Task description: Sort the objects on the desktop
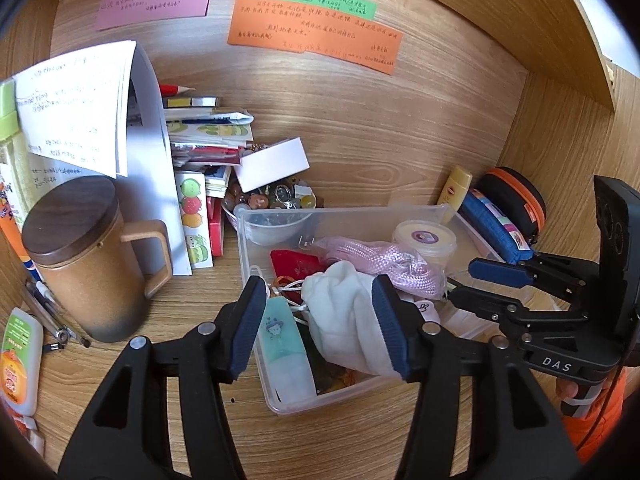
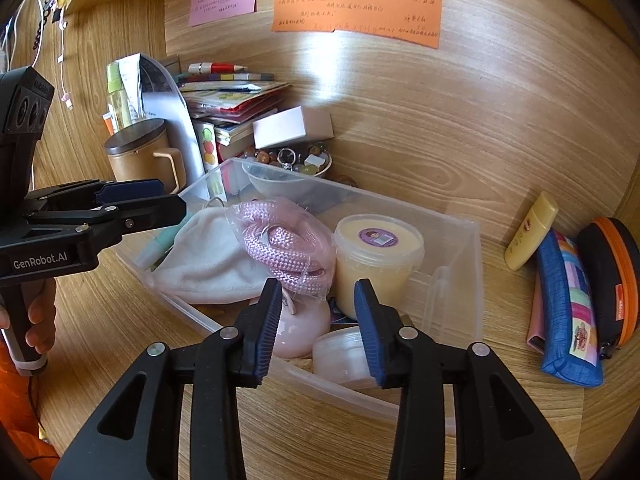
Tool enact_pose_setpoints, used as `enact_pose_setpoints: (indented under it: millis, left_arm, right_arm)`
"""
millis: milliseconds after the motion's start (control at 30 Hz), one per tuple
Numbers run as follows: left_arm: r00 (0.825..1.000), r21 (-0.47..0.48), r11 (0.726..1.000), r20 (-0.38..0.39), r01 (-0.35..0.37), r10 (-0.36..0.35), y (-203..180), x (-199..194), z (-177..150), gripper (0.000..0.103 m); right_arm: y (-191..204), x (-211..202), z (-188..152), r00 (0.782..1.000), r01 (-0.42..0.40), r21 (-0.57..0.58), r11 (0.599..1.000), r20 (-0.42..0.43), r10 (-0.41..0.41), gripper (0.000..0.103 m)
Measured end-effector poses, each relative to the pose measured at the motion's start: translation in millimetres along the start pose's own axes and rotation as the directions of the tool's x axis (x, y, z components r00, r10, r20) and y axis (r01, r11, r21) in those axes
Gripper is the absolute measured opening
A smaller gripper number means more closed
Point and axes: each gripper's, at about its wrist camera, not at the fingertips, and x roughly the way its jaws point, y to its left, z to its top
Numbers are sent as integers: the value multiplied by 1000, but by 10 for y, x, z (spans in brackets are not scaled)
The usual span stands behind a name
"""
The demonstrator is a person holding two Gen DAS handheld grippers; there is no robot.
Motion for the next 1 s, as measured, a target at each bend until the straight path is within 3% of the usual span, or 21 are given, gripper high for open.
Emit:
enact_pose_setpoints:
  millis: [67, 200, 400, 533, 633, 767, 1000]
  left_arm:
    - [1000, 3, 1000, 5, -9, 9, -11, -28, 6, 62]
    - [999, 17, 999, 35, -41, 40, -66, -125, 26, 71]
    - [994, 29, 996, 67, -89, 87, -154, -242, 42, 78]
    - [987, 39, 990, 91, -136, 132, -236, -340, 25, 92]
    - [984, 38, 988, 103, -152, 147, -289, -422, 11, 99]
    - [985, 24, 989, 97, -149, 146, -349, -503, -18, 100]
    - [977, -15, 983, 107, -183, 183, -459, -619, -129, 101]
  right_arm:
    - [-8, -31, 1, 1000, 6, 4, 1000, 5, -6, 36]
    - [-33, -112, -6, 999, 32, 21, 999, 28, -32, 59]
    - [-86, -290, -34, 995, 68, 49, 996, 70, -72, 69]
    - [-149, -389, -58, 993, 87, 79, 993, 79, -93, 75]
    - [-180, -480, -68, 989, 105, 97, 990, 95, -114, 86]
    - [-201, -604, -102, 989, 98, 128, 987, 102, -112, 99]
    - [-239, -817, -241, 986, 107, 195, 975, 103, -129, 102]
